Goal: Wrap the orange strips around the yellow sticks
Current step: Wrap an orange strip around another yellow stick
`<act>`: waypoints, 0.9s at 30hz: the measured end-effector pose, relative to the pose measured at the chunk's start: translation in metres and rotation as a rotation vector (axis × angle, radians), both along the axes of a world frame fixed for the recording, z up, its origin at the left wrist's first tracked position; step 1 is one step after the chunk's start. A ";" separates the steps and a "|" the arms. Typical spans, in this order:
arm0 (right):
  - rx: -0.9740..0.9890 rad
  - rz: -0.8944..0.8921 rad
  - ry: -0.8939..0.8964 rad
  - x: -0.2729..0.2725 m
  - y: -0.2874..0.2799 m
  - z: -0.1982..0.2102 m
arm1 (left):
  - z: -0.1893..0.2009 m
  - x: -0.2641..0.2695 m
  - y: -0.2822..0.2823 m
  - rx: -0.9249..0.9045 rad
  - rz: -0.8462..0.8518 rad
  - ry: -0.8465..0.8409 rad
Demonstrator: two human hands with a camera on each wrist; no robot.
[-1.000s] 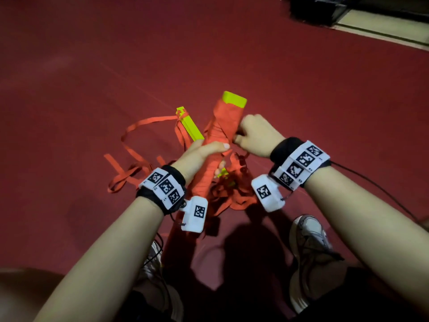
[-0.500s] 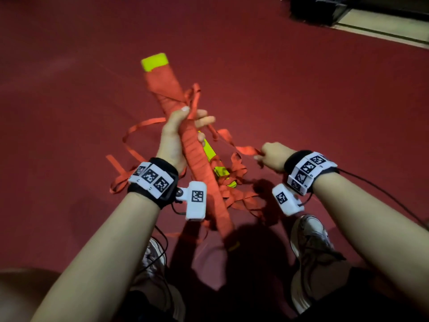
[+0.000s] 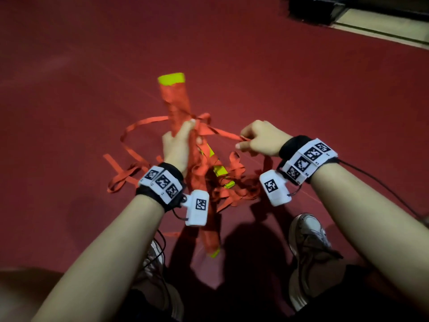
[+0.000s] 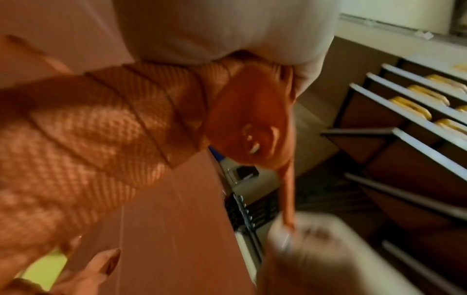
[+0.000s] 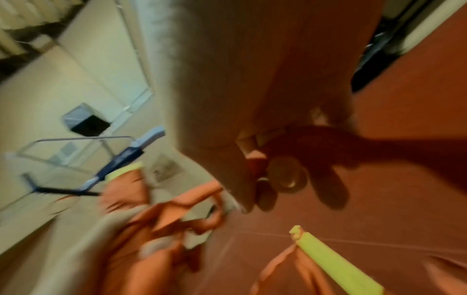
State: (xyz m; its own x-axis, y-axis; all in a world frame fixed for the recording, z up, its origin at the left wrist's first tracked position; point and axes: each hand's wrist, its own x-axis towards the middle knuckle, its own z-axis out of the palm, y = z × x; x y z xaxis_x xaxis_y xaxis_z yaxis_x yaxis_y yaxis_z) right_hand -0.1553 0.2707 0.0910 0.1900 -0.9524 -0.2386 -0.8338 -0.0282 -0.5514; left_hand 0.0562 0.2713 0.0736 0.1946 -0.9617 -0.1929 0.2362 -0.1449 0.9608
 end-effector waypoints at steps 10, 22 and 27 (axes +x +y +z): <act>-0.062 -0.092 0.167 -0.020 0.001 -0.020 | 0.004 0.004 -0.005 0.007 -0.011 0.073; -0.223 -0.076 0.064 0.035 0.017 0.020 | -0.003 -0.010 0.019 0.061 -0.375 -0.013; 0.061 -0.249 0.216 -0.024 0.004 -0.001 | 0.010 0.021 -0.013 0.028 -0.031 0.089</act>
State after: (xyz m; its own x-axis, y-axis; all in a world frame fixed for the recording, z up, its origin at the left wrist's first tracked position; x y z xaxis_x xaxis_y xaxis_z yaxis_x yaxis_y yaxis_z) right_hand -0.1792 0.2746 0.0903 -0.1082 -0.9459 -0.3059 -0.9085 0.2190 -0.3558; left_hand 0.0772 0.2584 0.0837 0.1456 -0.9610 -0.2353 0.3155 -0.1803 0.9316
